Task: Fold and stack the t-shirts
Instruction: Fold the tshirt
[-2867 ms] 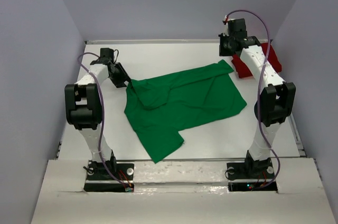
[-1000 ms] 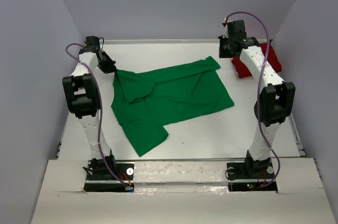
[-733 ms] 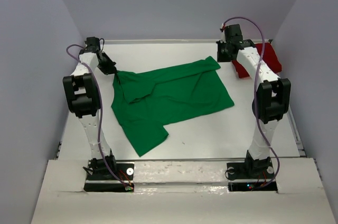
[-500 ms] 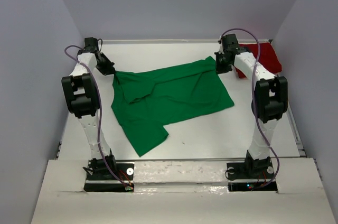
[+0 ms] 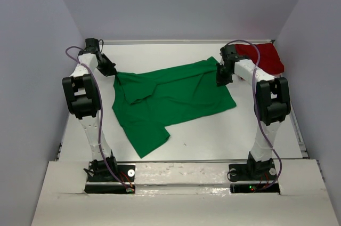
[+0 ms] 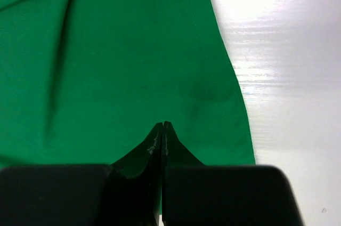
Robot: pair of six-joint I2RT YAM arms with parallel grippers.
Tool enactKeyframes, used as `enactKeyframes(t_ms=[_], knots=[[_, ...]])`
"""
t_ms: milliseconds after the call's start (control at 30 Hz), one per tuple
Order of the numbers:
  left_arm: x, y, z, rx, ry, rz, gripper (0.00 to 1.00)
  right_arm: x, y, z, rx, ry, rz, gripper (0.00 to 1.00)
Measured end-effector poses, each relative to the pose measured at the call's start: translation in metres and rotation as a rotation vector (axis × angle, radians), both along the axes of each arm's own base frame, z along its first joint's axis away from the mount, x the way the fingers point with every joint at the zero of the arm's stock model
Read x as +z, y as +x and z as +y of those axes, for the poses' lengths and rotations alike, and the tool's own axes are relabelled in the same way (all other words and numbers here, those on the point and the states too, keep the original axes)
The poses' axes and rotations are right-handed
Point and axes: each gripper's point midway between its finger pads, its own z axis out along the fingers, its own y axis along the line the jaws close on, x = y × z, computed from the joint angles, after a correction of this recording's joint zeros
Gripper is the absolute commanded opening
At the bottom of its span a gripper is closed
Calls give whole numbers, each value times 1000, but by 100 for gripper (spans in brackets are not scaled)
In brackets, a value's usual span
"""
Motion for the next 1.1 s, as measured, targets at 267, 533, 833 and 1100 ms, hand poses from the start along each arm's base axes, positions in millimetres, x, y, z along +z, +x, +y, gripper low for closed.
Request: enactKeyframes(t_ms=[267,533,833,1100], knots=[[-1,-1,0,5,-4,4,0,-7,1,0,-27,6,4,0],[-4,-5,-1,13,-12,21,0,-34,-8,-1,-45,2,61,0],[5,-7,-1,16,-5,8,0,-39,-3,-4,-99,-4,39,0],[4,-10,3,27,-5,20,0,-39,-3,-6,-162,9,3,0]])
